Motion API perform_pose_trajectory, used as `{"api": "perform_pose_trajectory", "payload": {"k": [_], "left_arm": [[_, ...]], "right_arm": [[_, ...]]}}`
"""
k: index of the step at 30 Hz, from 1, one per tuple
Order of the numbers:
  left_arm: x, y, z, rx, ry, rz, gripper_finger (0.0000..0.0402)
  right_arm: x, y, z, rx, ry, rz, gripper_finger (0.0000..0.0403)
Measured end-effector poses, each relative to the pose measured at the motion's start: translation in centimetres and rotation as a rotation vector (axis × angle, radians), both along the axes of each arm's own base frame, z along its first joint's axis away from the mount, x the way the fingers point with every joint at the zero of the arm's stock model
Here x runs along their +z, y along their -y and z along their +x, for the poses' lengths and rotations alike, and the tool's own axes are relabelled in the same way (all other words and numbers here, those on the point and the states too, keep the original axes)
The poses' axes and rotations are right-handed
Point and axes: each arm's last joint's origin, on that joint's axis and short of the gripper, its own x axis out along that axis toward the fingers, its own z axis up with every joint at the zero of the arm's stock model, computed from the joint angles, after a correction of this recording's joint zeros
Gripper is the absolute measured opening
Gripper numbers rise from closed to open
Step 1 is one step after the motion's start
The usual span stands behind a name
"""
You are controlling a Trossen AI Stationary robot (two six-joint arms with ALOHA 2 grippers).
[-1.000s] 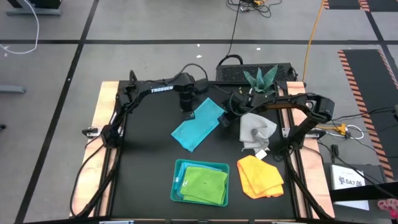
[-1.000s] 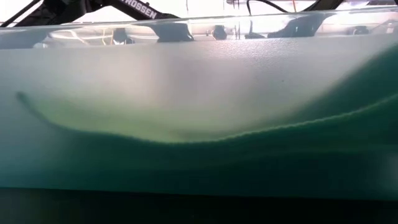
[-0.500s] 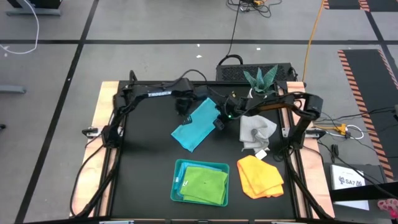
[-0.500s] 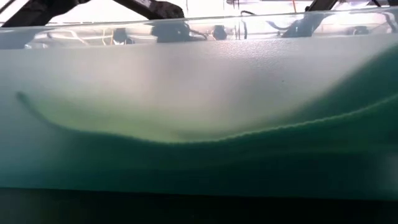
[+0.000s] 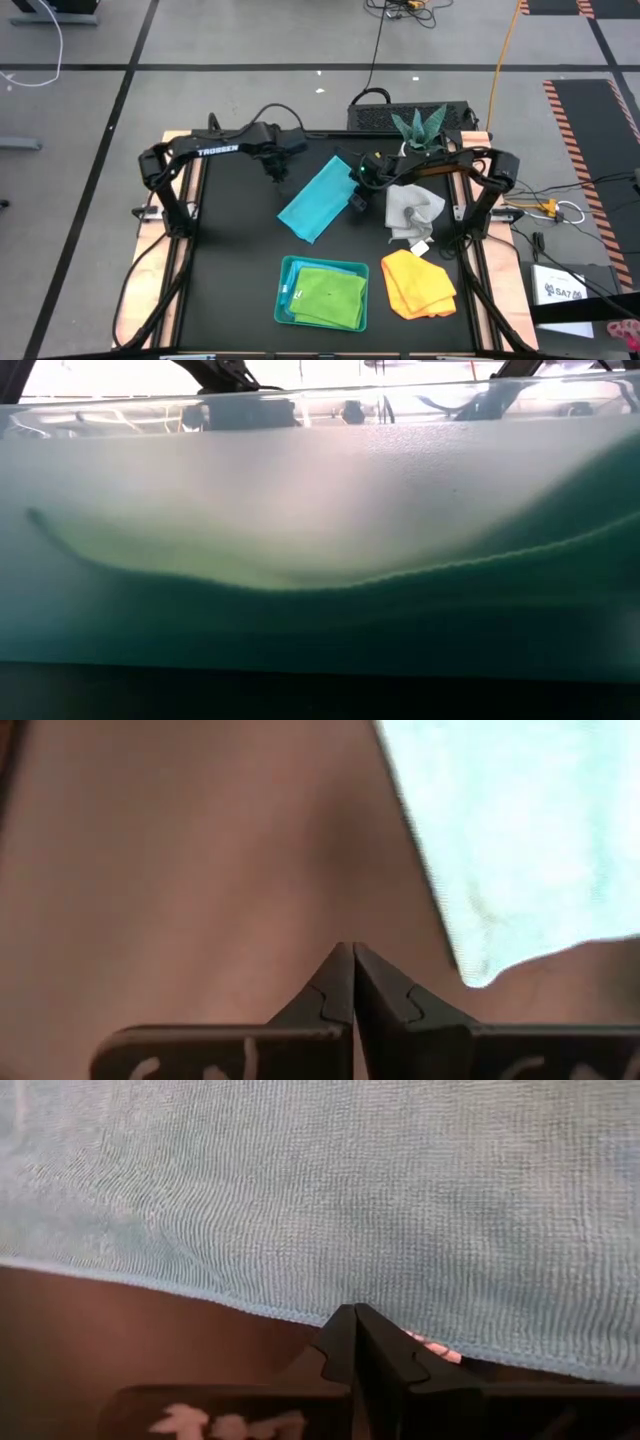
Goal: Fold microfiber towels
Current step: Fold the blue microfiber cloth
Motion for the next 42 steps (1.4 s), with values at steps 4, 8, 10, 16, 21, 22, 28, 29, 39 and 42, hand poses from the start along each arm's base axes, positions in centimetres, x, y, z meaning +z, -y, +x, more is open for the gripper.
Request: {"api": "perform_pose_trajectory", "payload": {"k": [4,8,10,16,21,22,28,29,39,42], "left_arm": [[-0.9,0.6,0.7,-0.033,0.072,-0.024,0.0002],[-2.1,0.9,2.0,-0.087,0.198,0.026,0.0004],[-2.2,0.9,2.6,-0.106,0.267,0.058,0.0002],[-1.2,-0.2,4.2,-0.167,0.483,0.131,0.0002],[-2.7,-0.8,5.2,-0.188,0.519,0.077,0.0001],[-3.6,-0.9,5.5,-0.19,0.505,0.055,0.0001],[-7.5,-0.4,7.1,-0.173,0.439,0.022,0.0001],[-7.8,-0.3,7.1,-0.164,0.424,0.027,0.0001],[-8.7,-0.8,6.6,-0.071,0.318,0.105,0.0001],[-8.9,-0.7,6.4,-0.048,0.296,0.096,0.0001]], "right_arm": [[0.0,1.0,-0.4,0.041,-0.026,-0.097,0.0],[0.4,1.6,-0.8,0.066,-0.02,-0.122,0.0],[1.1,1.6,-1.0,0.069,-0.012,-0.147,0.0],[6.2,1.0,-1.6,0.011,0.182,-0.181,0.0],[10.8,-0.3,-2.9,-0.034,0.351,-0.194,0.0],[11.5,-0.6,-3.2,-0.039,0.377,-0.202,0.0],[14.6,-1.4,-4.9,-0.115,0.467,-0.268,0.0],[14.7,-1.4,-5.0,-0.119,0.466,-0.267,0.0],[13.5,-1.4,-4.4,-0.122,0.415,-0.229,0.0],[13.3,-1.5,-4.3,-0.116,0.402,-0.225,0.0]]}}
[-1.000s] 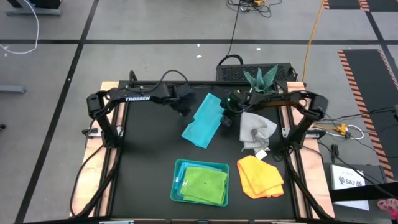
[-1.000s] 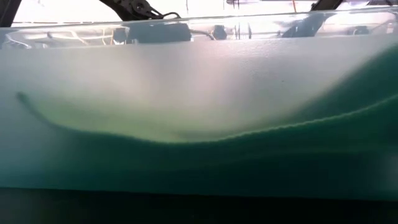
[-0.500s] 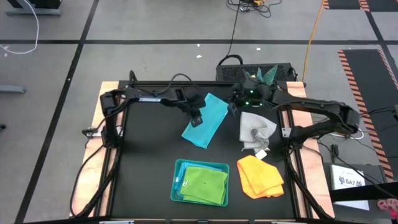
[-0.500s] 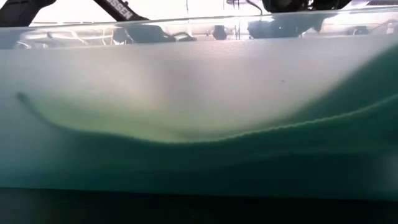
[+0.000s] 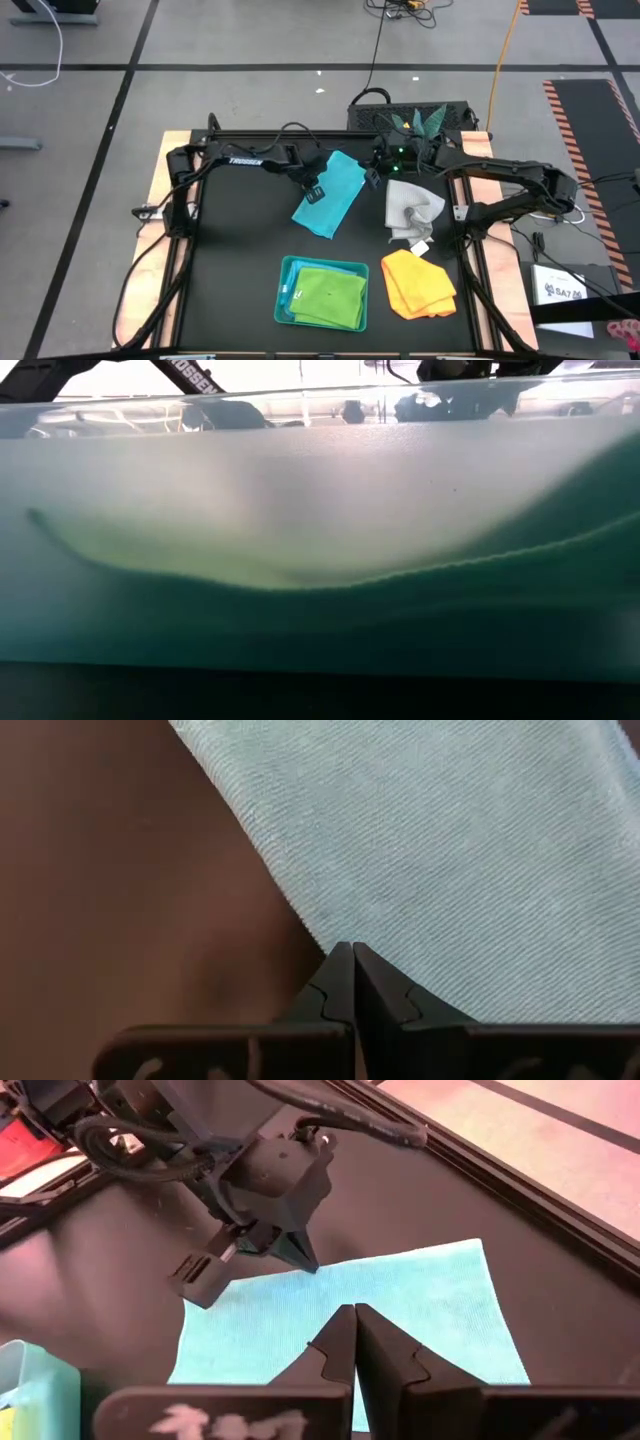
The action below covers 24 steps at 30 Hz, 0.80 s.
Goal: Fold microfiber towels
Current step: Fold the blue microfiber cloth
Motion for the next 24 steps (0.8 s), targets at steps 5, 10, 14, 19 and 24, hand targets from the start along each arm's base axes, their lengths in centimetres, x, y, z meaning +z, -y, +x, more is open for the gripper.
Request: {"api": "perform_pose_trajectory", "payload": {"k": [5,10,14,19,24], "left_arm": [[-1.4,0.5,0.5,0.005,-0.007,-0.014,0.0001],[-1.9,1.0,1.0,0.03,-0.002,-0.036,0.0],[-2.0,1.8,0.8,0.095,-0.039,-0.078,0.0001],[-2.1,3.7,0.3,0.199,-0.129,-0.126,0.0001],[-2.3,5.8,-0.1,0.269,-0.221,-0.142,0.0001]], "right_arm": [[-0.1,-0.1,0.1,0.011,-0.006,-0.002,0.0],[-0.3,-0.2,0.0,0.018,-0.026,0.001,0.0],[-0.4,-0.4,0.0,0.031,-0.039,0.0,0.0],[-0.4,-0.5,0.0,0.057,-0.044,0.002,0.0],[-0.7,-0.6,-0.2,0.076,-0.085,0.001,0.0]]}}
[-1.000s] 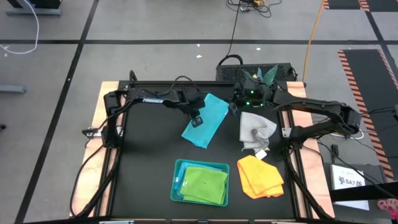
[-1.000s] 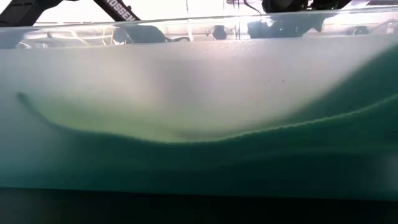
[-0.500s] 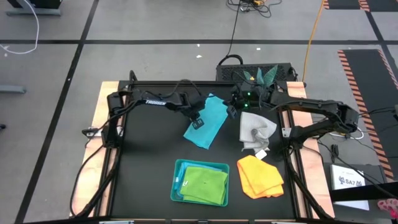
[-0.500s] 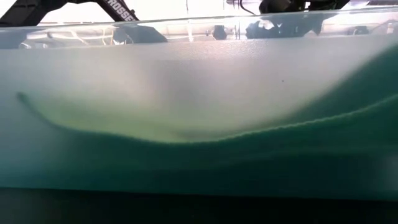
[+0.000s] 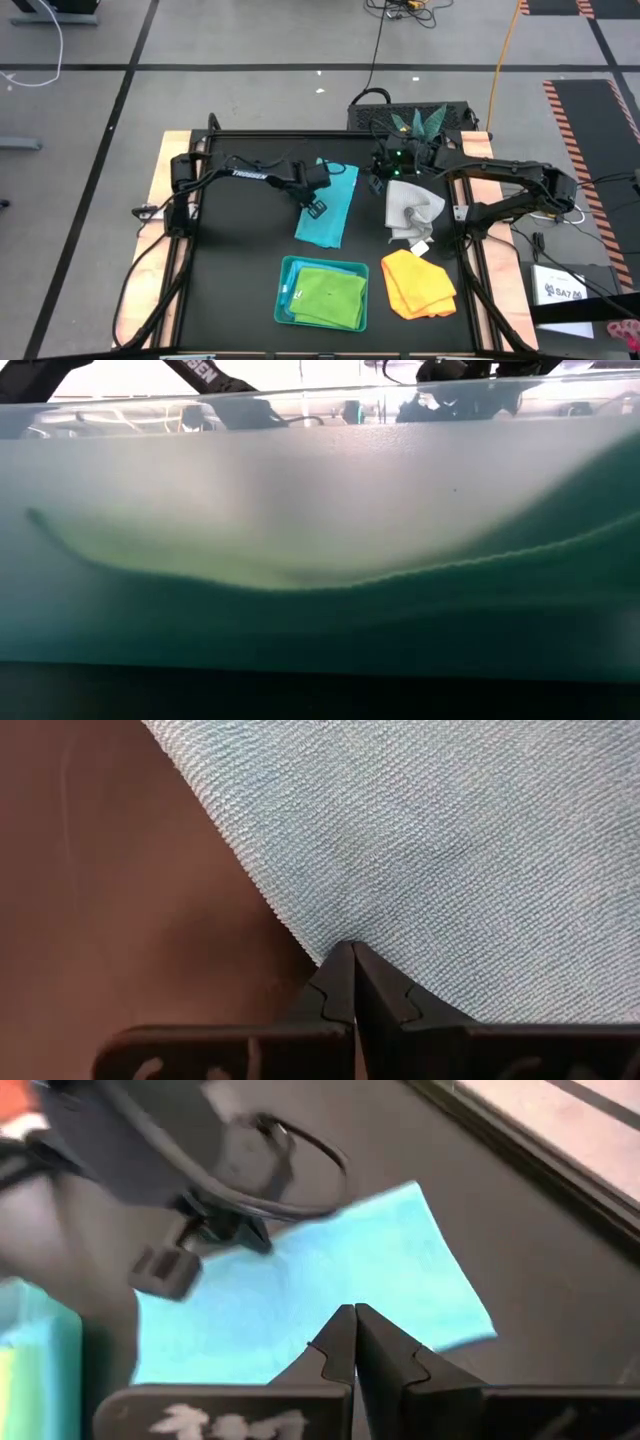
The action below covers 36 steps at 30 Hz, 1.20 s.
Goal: Fold microfiber towels
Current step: Fold the blue microfiber cloth
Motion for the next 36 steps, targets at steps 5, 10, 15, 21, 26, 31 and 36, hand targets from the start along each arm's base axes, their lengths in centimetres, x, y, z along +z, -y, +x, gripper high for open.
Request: {"api": "perform_pose_trajectory", "payload": {"k": [5,10,15,21,26,31,36], "left_arm": [[1.0,0.9,0.1,0.066,0.02,0.047,0.0001],[4.1,0.1,0.2,0.092,0.174,0.092,0.0003],[5.6,-2.8,-0.6,0.104,0.237,0.116,0.0004],[5.7,-6.2,-1.8,0.106,0.264,0.025,0.0007],[5.8,-8.2,-2.7,0.119,0.273,0.029,0.0035],[5.8,-9.9,-3.0,0.116,0.3,0.067,0.0076],[6.1,-10.9,-3.0,0.123,0.359,0.086,0.011]], "right_arm": [[-0.8,-0.3,-0.6,0.016,-0.104,0.02,0.0],[-1.8,-0.1,-0.3,0.041,-0.16,0.017,0.0],[-4.3,0.5,1.1,0.056,-0.231,0.055,0.0],[-8.1,1.3,2.9,0.087,-0.302,0.082,0.0022],[-9.3,2.4,3.7,0.024,-0.245,0.133,0.008],[-9.6,4.2,3.9,-0.074,-0.17,0.158,0.0139],[-9.8,5.1,3.5,-0.12,-0.16,0.189,0.0161]]}}
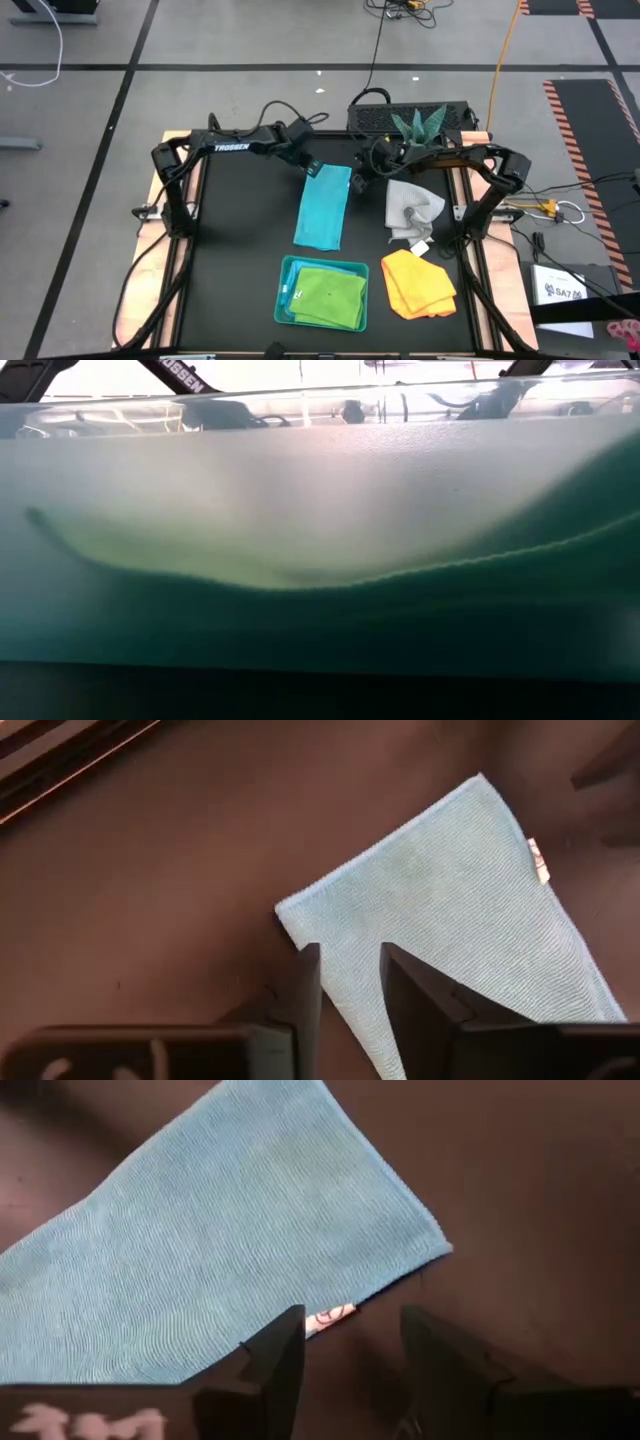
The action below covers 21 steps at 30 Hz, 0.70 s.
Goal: Fold microfiber towels
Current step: Fold the blue microfiber cloth
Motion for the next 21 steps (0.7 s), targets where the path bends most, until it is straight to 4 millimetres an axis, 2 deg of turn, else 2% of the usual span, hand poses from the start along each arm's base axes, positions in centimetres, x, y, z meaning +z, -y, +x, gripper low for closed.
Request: {"api": "perform_pose_trajectory", "payload": {"k": [5,14,21], "left_arm": [[-0.2,-0.8,-0.1,0.003,0.026,-0.005,0.013],[-3.2,-1.3,0.3,-0.046,-0.004,-0.103,0.0134],[-3.1,-1.8,0.4,-0.038,0.019,-0.071,0.0134]], "right_arm": [[0.5,0.5,0.4,-0.014,0.073,-0.019,0.0159],[1.8,1.5,1.0,-0.055,0.11,-0.029,0.0158],[0.1,2.3,1.9,-0.069,0.009,0.013,0.0157]]}}
